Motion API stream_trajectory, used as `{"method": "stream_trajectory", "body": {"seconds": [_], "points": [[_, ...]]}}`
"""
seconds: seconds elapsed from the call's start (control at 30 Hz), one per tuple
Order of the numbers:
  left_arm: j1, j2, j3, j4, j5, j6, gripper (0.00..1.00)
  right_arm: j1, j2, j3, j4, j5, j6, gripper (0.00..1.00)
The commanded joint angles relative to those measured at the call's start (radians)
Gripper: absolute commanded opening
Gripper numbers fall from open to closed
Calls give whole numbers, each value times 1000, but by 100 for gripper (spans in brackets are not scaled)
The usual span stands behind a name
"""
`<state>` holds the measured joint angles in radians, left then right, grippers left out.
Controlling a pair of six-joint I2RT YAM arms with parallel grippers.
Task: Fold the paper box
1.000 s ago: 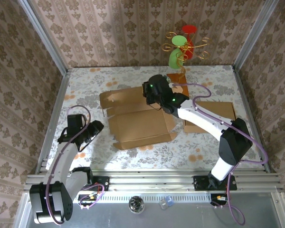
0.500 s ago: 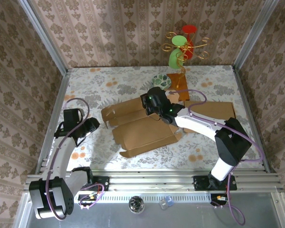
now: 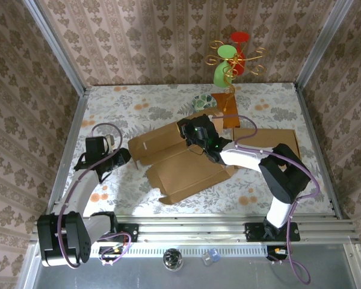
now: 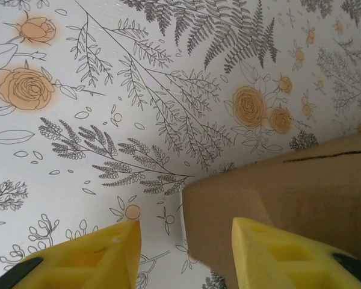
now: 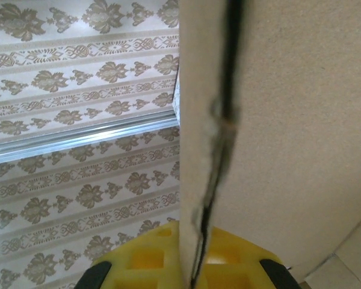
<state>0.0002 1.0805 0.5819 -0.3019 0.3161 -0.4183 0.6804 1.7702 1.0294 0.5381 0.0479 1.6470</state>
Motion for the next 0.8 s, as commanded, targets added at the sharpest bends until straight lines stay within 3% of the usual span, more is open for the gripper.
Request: {"method": "stream_trajectory", "body": {"seconds": [0.0,0.5,0.77], "points": [[-8,11,-23,58,21,57,44,-5,29,-24,96,-27,-35,0],[-115,-6,-80,195,27,145,44,-21,63,-30,141,-68,-7,0],[-179,-60,-122,230,-6,129,45,-27,78,-13,160,-79,-1,0]]}}
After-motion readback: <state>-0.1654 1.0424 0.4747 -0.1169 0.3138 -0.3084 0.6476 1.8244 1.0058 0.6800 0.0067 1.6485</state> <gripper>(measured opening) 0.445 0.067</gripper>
